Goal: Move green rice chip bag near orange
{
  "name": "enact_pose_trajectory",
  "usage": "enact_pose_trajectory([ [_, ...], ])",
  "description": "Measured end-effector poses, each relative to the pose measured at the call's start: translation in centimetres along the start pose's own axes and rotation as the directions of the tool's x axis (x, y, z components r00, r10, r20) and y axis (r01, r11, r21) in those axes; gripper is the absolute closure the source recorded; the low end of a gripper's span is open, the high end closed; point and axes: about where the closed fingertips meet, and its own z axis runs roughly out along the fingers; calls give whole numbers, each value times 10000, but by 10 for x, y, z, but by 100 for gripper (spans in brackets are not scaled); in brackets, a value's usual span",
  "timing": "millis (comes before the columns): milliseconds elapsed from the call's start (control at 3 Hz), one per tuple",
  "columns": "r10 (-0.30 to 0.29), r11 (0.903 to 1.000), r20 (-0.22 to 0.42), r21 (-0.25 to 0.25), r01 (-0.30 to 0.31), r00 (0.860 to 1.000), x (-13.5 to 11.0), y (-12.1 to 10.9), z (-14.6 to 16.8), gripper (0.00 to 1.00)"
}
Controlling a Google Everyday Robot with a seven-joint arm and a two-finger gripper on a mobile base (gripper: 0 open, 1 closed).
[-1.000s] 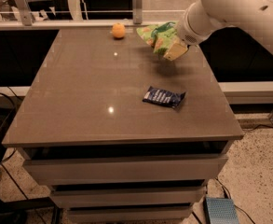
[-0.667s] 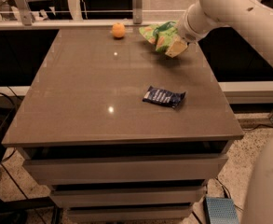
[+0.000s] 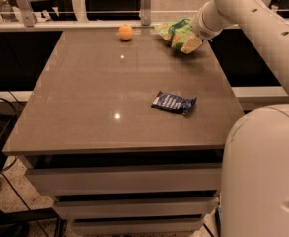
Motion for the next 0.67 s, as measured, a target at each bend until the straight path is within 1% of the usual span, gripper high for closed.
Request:
enact_pose_trajectory([
  [333,-248,9996,522,-148,256,9983,-22,-3,16,100],
  [667,-445,9975,971,-506,496,9943,-43,5,36,100],
])
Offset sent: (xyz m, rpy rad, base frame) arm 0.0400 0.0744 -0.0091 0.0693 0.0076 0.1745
